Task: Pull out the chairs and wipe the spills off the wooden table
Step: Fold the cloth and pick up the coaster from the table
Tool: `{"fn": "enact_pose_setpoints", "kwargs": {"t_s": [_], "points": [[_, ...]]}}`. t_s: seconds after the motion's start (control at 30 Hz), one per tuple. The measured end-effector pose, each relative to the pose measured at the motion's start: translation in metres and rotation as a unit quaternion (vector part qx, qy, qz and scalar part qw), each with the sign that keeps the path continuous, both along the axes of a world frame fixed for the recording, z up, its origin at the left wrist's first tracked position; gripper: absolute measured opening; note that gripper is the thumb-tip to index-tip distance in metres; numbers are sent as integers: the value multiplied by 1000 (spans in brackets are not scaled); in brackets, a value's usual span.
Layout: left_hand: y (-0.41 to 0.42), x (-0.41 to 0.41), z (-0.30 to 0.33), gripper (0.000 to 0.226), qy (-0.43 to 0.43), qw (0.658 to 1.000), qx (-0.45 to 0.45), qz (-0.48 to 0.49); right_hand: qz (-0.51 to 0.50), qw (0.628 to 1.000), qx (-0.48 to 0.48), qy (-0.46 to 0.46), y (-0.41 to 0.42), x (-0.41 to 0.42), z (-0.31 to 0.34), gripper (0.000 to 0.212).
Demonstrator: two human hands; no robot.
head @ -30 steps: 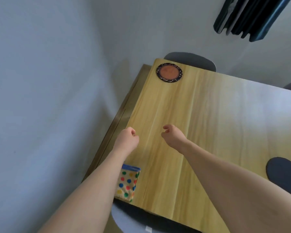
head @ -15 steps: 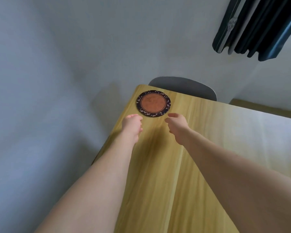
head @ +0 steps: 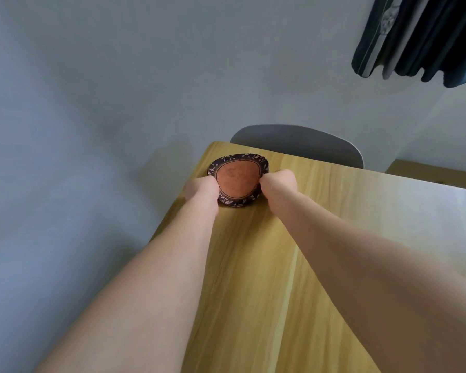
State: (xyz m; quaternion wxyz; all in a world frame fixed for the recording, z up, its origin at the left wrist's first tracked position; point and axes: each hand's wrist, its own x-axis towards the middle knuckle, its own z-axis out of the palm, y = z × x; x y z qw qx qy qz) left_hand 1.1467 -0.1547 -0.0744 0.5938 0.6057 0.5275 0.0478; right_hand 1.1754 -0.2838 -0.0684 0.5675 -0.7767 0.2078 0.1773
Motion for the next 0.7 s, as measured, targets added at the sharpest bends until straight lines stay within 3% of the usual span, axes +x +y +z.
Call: {"fn": "enact_pose_setpoints", "kwargs": {"t_s": [0.13,0.3,0.43,0.7], "points": [[-7,-17,-3,35,17,995,74,-61,29,996,-81,-28,-10,-15,2,30],[-27,-48,20,19,19,988,108,-104,20,996,-87,-20,-38,-44,14,31],[-47,-91,44,10,0,985,101,-143,16,997,-75,-18,-68,-83,35,33],[-99,-203,104,15,-30,968,63,-240,-32,998,-60,-13,-136,-210,85,22]]}}
